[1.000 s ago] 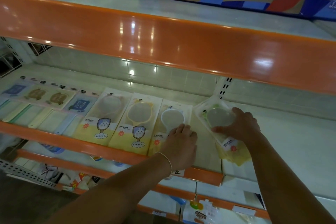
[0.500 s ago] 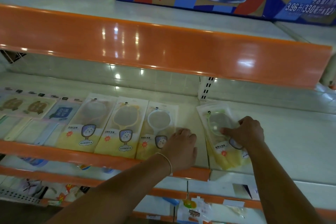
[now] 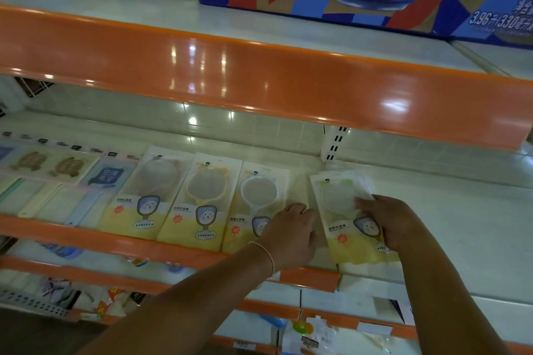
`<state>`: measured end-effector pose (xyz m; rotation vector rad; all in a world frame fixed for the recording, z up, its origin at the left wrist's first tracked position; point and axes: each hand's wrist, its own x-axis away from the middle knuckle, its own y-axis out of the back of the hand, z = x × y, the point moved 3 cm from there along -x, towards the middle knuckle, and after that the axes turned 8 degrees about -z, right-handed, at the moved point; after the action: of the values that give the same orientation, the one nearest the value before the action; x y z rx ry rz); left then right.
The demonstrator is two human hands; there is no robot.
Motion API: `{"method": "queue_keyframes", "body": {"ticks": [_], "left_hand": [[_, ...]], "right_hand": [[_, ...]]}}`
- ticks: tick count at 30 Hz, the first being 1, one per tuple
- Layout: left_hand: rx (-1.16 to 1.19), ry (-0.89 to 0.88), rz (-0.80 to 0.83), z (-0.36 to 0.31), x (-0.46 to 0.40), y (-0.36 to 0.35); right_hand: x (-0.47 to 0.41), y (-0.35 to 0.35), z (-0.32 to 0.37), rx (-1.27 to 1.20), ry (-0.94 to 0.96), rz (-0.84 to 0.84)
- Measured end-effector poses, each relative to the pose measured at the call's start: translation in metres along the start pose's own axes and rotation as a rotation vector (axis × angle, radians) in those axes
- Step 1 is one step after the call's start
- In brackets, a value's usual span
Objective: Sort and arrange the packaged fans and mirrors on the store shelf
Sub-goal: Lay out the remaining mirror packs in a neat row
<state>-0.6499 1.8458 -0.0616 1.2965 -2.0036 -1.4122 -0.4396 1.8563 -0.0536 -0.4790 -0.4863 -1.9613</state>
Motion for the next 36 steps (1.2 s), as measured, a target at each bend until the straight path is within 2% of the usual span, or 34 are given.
{"method": "queue_keyframes", "body": {"ticks": [2,5,11,17,19,24,28,31,36], "left_hand": [[0.05,0.023,-0.037,0.003,0.001,0.007],[0.1,0.106,-0.126,0.01,0.004,0.019],[0.233,0.342,-0.189,0.043,0.012,0.042],[0.174,0.518,-0.281,0.083,0.03,0.063],[0.104,0.442,-0.306,0.09,0.036,0.065],[-0.105,0.199,-0.248,0.078,0.048,0.057],[-0.227,0.186,-0.114,0.081,0.051,0.043],[-0.275,0.167,-0.031,0.084,0.052,0.033],[-0.318,0.118,-0.053,0.085,0.054,0.023]], "right_hand": [[-0.002,-0.011,-0.003,-0.081,-0.038,0.072],[-0.001,-0.033,-0.002,-0.157,0.005,0.122],[0.003,-0.083,-0.009,-0.162,0.031,0.115],[0.011,-0.121,-0.023,-0.119,0.029,0.106],[0.013,-0.13,-0.026,-0.108,0.039,0.097],[0.017,-0.148,-0.026,-0.053,0.106,0.047],[0.02,-0.157,-0.022,0.021,0.165,0.003],[0.02,-0.158,-0.021,0.201,0.289,-0.05],[0.021,-0.154,-0.018,0.472,0.5,-0.149]]}}
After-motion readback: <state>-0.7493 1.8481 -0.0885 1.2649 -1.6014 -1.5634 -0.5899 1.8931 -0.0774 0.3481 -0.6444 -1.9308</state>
